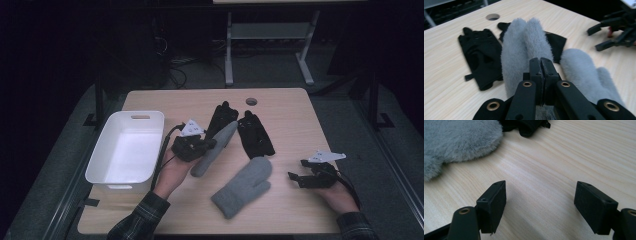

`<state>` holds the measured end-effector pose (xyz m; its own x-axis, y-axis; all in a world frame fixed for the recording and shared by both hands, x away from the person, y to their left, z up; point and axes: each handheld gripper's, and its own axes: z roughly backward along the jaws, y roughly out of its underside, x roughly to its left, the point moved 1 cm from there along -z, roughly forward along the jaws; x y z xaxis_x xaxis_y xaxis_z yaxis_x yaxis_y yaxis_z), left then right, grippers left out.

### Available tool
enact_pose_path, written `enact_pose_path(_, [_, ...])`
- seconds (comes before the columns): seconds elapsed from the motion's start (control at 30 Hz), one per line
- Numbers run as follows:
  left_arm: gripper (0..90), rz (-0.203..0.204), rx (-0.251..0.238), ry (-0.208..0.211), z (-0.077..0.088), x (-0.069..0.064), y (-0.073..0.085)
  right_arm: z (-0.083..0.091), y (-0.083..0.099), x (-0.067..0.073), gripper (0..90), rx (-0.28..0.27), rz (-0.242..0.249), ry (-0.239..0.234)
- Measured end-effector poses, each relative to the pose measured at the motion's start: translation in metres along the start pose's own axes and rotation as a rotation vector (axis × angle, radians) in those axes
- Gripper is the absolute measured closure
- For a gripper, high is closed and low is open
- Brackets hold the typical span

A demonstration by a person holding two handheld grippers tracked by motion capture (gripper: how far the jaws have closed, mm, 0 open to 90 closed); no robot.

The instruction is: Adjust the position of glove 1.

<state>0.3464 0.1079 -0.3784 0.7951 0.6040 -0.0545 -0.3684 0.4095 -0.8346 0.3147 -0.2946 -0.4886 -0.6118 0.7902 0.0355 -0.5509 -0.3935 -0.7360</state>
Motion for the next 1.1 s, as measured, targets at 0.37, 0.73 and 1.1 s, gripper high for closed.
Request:
enact_pose_path(0.37, [88.3, 0.000, -0.004, 0.115, -0.005, -0.017, -0.002, 0.000, 0.000, 0.000, 25.6, -0.002, -0.002, -0.001])
enact_pose_path(0.73, [88.3, -0.039, 0.017, 0.175, -0.009, -0.038, -0.005, 0.000, 0.000, 0.000, 25.5, -0.002, -0.003, 0.000])
enact_pose_path(1.1, [88.3, -0.033, 0.050, 0.202, -0.016, -0.052, -0.001, 0.000, 0.000, 0.000, 25.5, -0.002, -0.003, 0.000])
